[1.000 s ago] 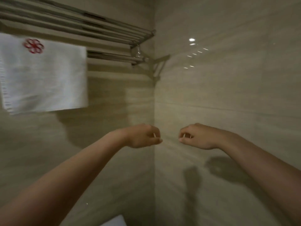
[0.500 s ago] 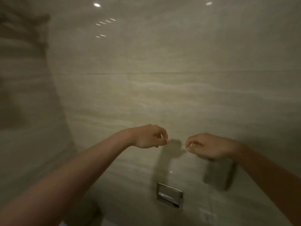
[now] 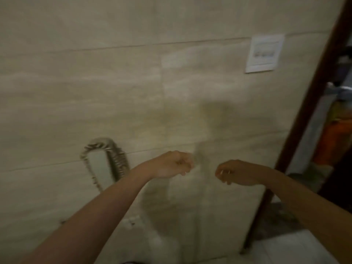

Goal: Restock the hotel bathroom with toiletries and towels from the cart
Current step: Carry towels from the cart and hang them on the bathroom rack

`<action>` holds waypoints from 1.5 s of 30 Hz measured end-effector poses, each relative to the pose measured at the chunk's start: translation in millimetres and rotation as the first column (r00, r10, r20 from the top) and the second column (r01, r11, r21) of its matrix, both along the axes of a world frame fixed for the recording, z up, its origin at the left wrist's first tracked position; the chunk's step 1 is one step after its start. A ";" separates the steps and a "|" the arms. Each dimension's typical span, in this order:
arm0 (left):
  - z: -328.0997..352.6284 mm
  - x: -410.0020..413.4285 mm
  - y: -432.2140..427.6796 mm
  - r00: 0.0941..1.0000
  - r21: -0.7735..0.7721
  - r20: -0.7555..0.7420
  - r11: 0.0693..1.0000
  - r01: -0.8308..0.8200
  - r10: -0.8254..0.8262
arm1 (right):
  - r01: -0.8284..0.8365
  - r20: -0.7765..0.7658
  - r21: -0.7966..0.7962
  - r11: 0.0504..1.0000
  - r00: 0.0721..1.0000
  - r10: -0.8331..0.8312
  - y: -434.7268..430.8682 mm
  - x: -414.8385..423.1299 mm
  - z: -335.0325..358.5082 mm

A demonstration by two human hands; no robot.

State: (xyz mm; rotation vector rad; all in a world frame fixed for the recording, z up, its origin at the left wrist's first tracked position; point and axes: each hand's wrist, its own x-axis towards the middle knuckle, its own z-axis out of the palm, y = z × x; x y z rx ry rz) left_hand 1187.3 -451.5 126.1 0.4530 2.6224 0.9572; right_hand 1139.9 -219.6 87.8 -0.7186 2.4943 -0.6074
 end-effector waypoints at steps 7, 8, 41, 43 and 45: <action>-33.4 -60.3 138.5 0.973 0.051 0.058 0.974 0.222 -0.225 | 0.371 0.093 -0.040 0.928 0.926 -0.366 151.7 14.6 -29.6; -38.6 -66.0 157.0 0.964 0.065 0.078 0.966 0.250 -0.255 | 0.400 0.100 -0.050 0.915 0.914 -0.394 171.3 15.5 -33.9; -143.6 -354.4 643.8 0.887 0.286 0.276 0.913 0.291 -0.369 | 0.906 0.371 -0.408 0.113 0.278 -0.886 548.7 -201.1 -96.3; -144.8 -380.6 664.4 0.910 0.284 0.290 0.934 0.216 -0.298 | 0.894 0.359 -0.403 0.196 0.351 -0.865 577.7 -231.6 -94.8; -140.8 -403.0 680.7 0.926 0.292 0.287 0.943 0.157 -0.243 | 0.871 0.355 -0.420 0.255 0.416 -0.837 601.5 -258.4 -89.5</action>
